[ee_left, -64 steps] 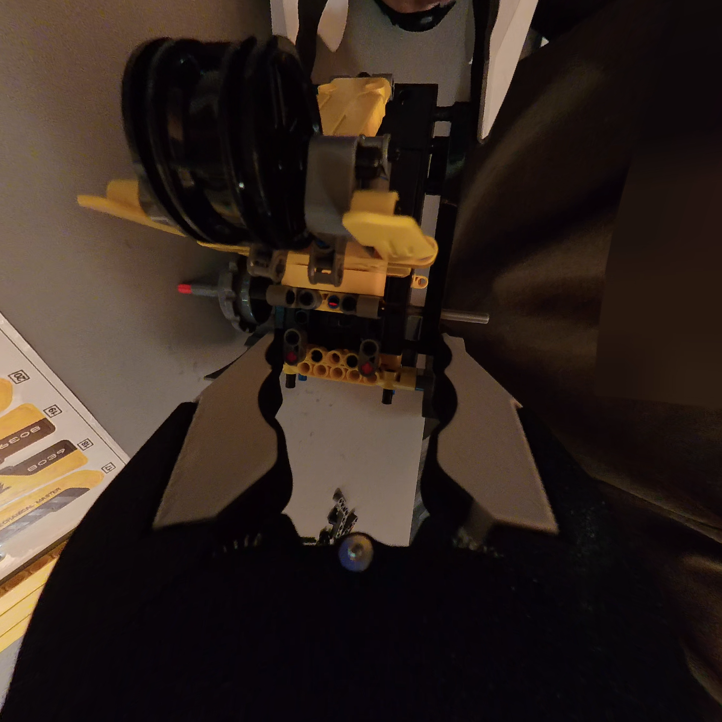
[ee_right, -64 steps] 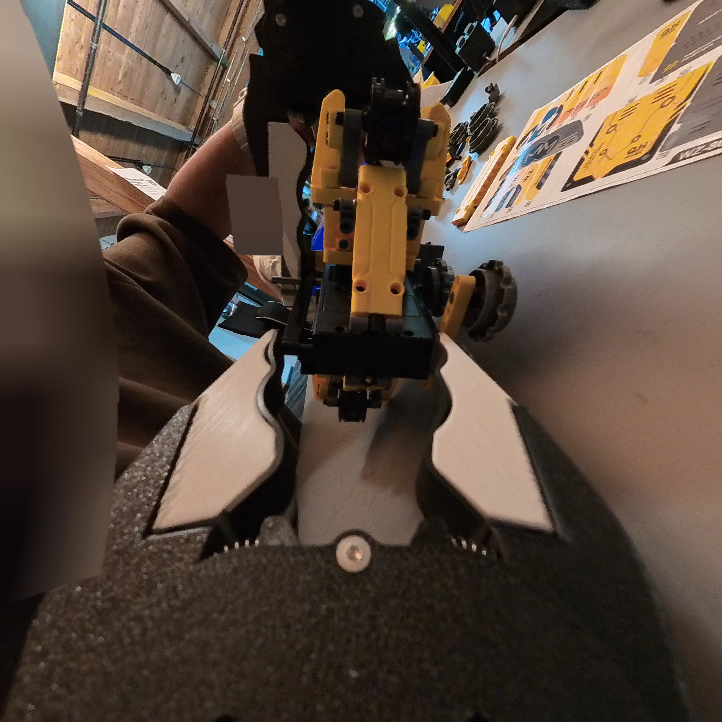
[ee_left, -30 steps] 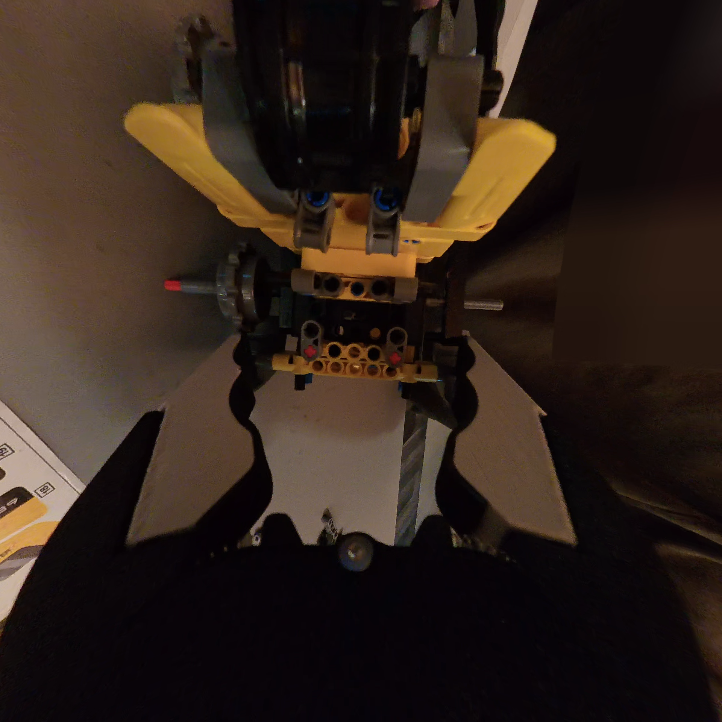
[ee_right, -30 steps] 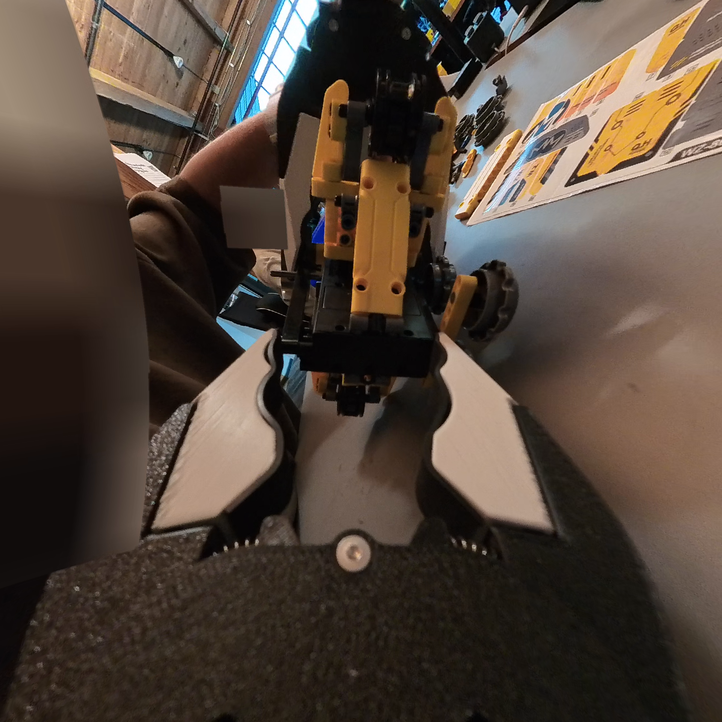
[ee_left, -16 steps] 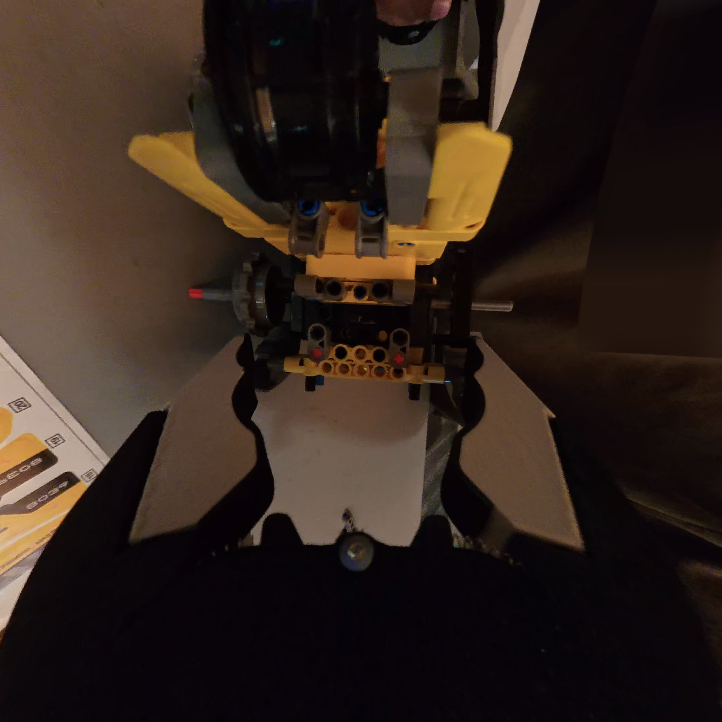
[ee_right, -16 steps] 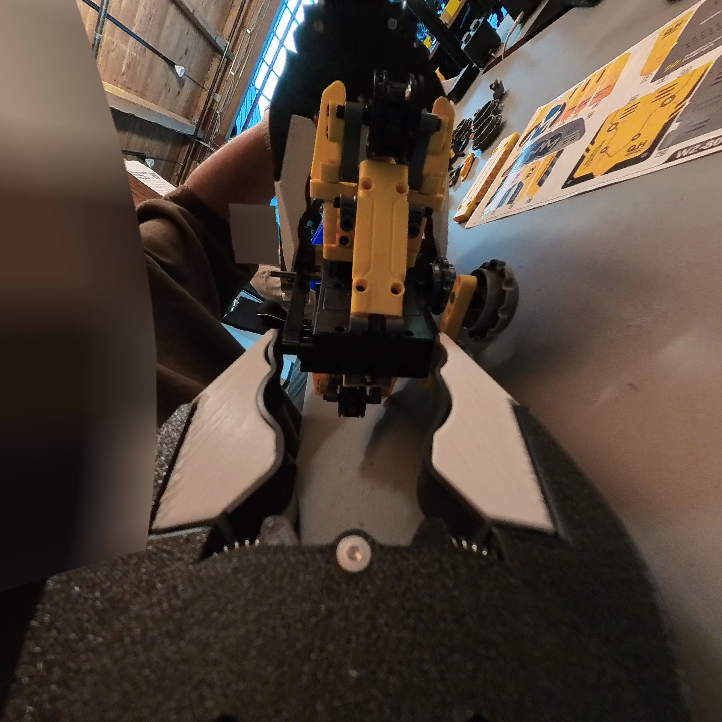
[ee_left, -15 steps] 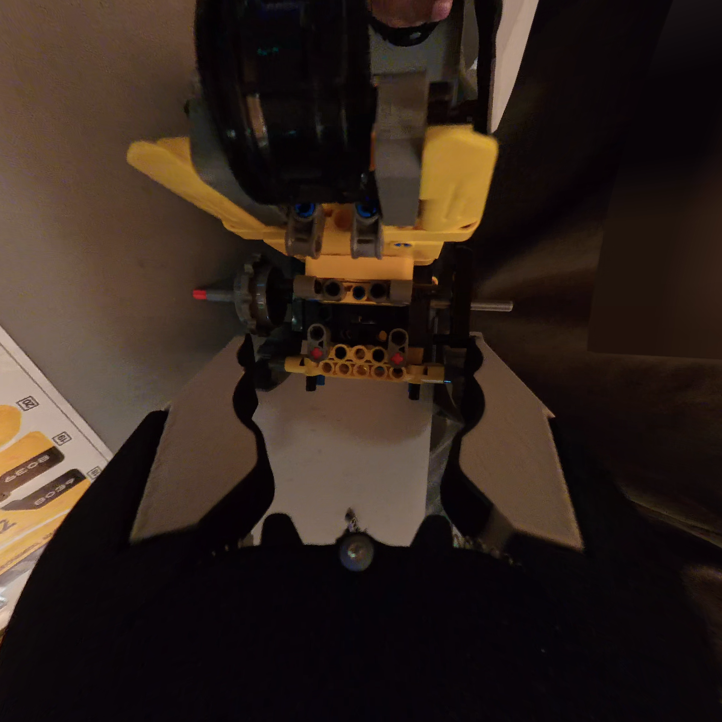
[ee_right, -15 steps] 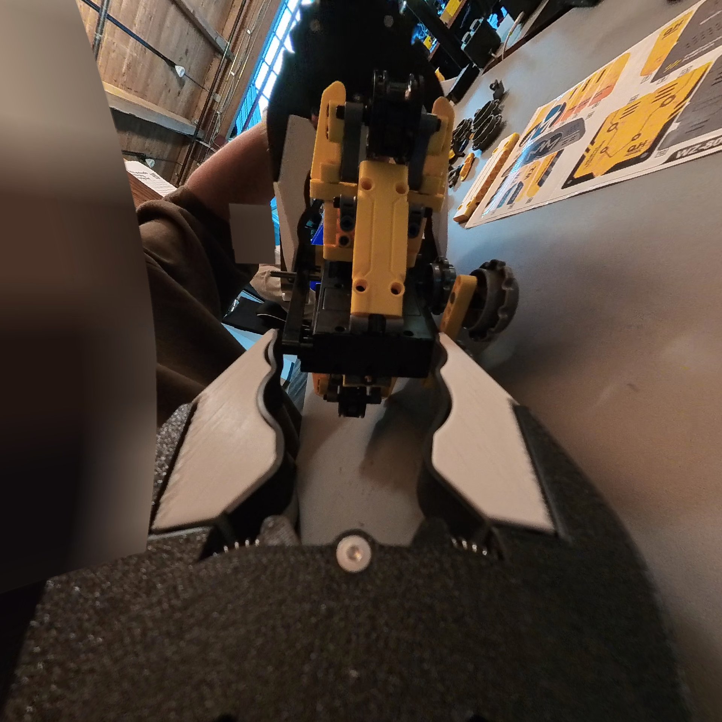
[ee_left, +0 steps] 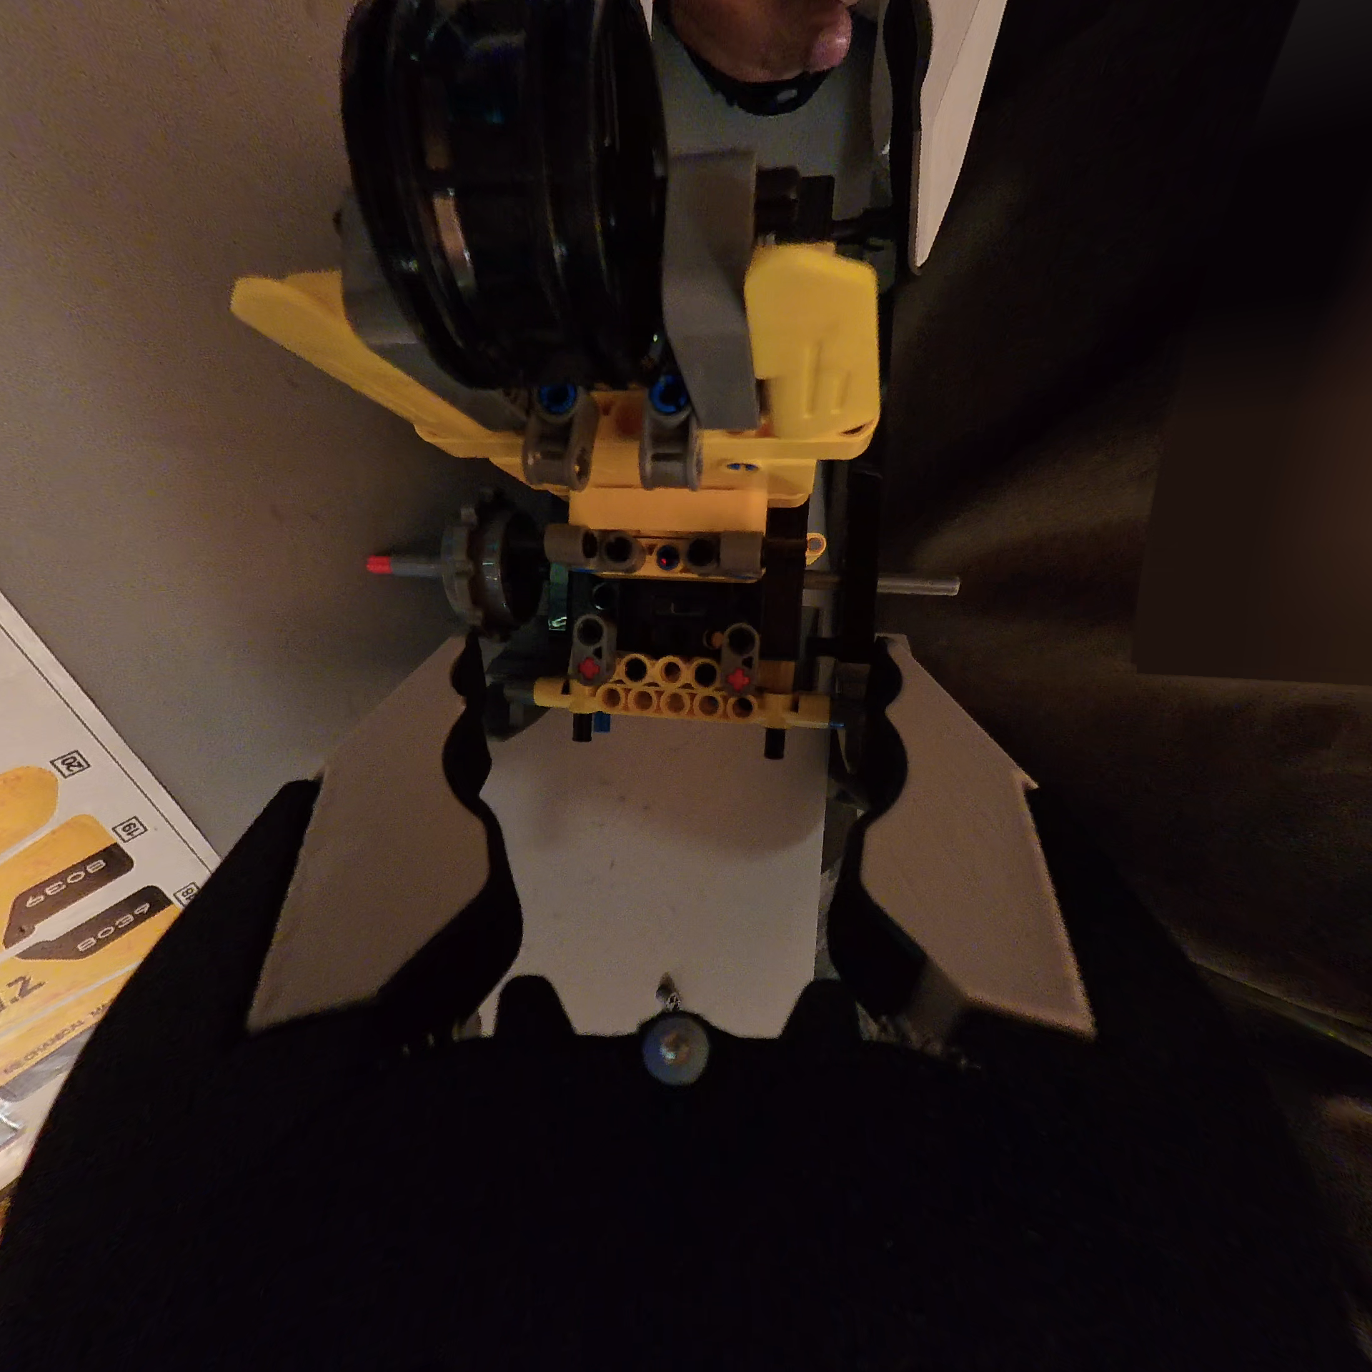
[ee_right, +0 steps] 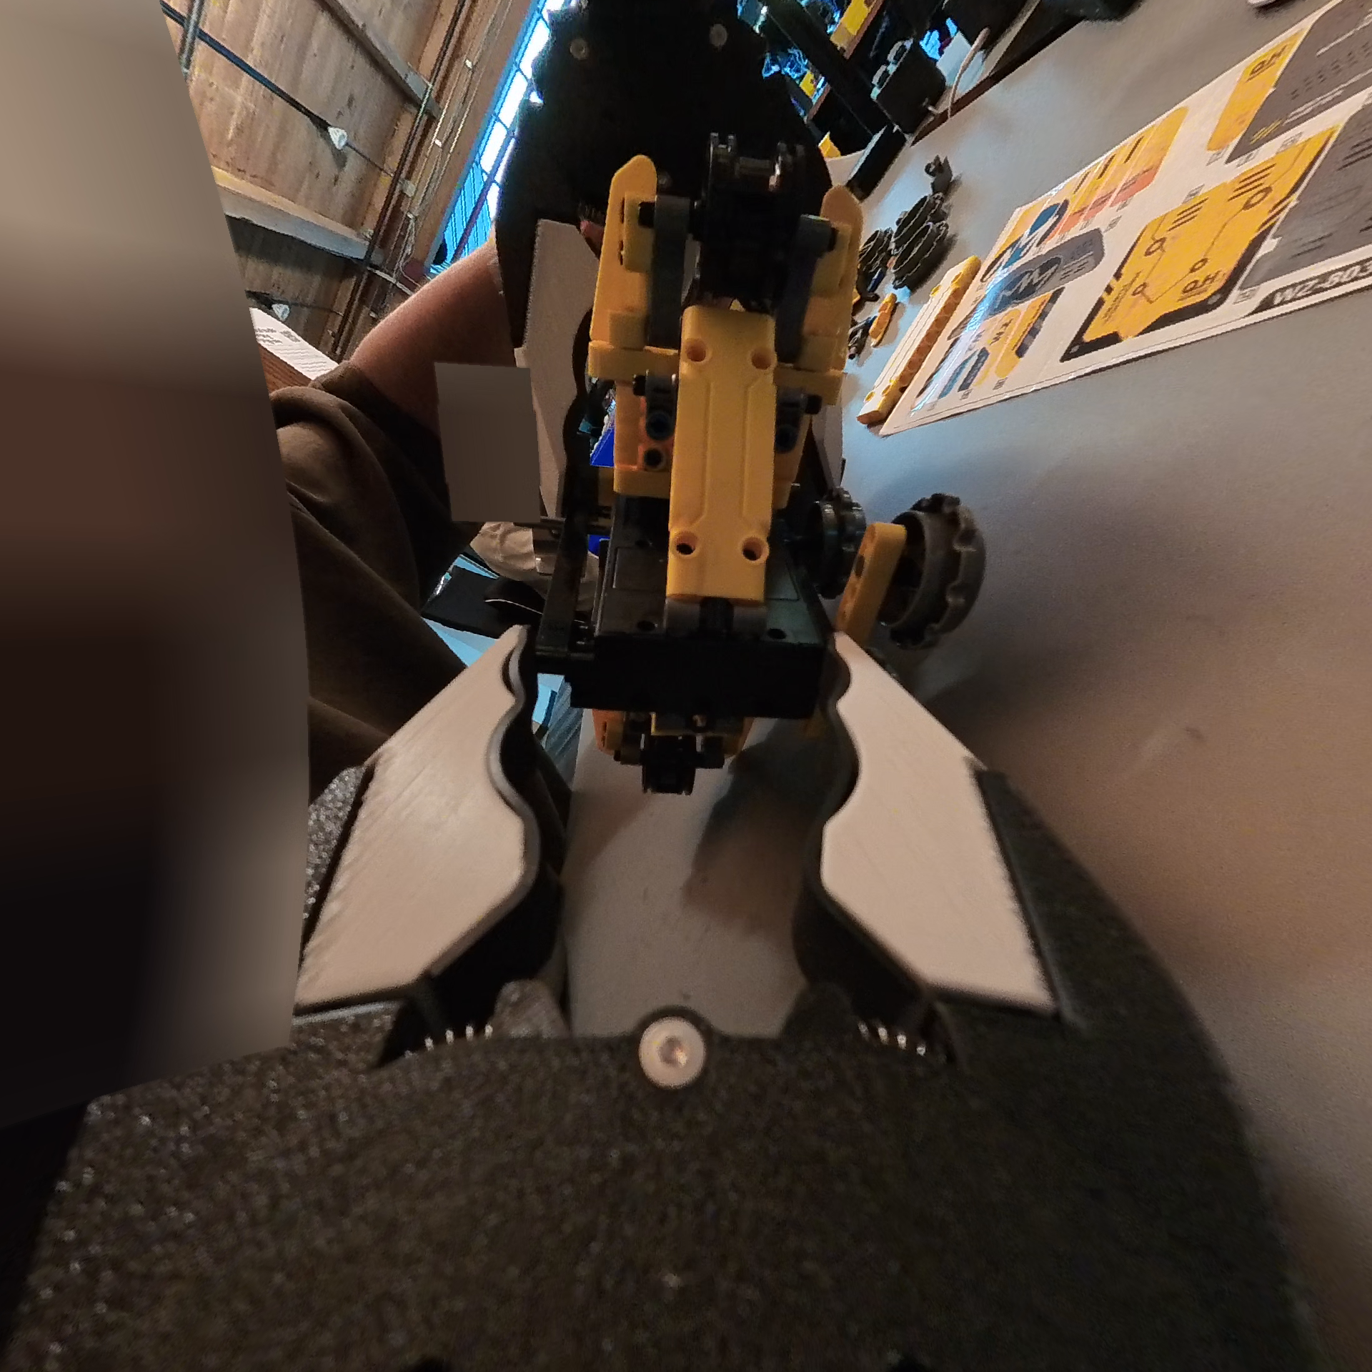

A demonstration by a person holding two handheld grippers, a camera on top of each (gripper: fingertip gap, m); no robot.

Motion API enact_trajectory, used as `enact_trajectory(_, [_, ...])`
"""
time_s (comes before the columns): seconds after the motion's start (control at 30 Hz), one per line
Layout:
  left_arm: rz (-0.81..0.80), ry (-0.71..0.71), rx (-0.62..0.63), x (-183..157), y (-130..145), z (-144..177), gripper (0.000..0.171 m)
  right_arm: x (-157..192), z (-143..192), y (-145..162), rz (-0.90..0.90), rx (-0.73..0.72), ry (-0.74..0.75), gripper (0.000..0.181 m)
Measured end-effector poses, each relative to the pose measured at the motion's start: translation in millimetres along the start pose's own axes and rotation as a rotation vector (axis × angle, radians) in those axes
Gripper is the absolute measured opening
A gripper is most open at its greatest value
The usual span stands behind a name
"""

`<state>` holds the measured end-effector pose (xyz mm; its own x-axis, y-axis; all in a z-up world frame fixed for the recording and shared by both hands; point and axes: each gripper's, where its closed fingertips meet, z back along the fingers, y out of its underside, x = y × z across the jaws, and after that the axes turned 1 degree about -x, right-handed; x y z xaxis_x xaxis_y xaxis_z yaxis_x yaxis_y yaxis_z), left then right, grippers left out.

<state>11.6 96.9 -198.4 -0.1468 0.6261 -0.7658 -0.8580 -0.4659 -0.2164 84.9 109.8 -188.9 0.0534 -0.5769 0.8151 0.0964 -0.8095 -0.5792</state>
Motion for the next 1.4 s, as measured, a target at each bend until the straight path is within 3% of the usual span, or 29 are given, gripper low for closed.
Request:
enact_trajectory(1.1, [0.042,0.051,-0.008,0.6,0.8,-3.2,0.090,-2.1,1.1,-0.6,-0.017,-0.011,0.004,0.075])
enact_trajectory(1.13, [0.040,0.052,-0.008,0.6,0.3,-3.4,0.090,-3.0,1.5,-0.3,-0.014,-0.008,0.011,0.075])
enact_trajectory(1.17, [0.022,0.054,-0.015,-0.4,-1.4,-3.1,0.069,-5.7,2.3,0.6,0.003,-0.002,0.032,0.068])
enact_trajectory(1.4, [0.013,0.060,0.008,-1.7,0.3,-3.6,0.071,-5.5,2.1,0.3,0.002,0.002,0.027,0.068])
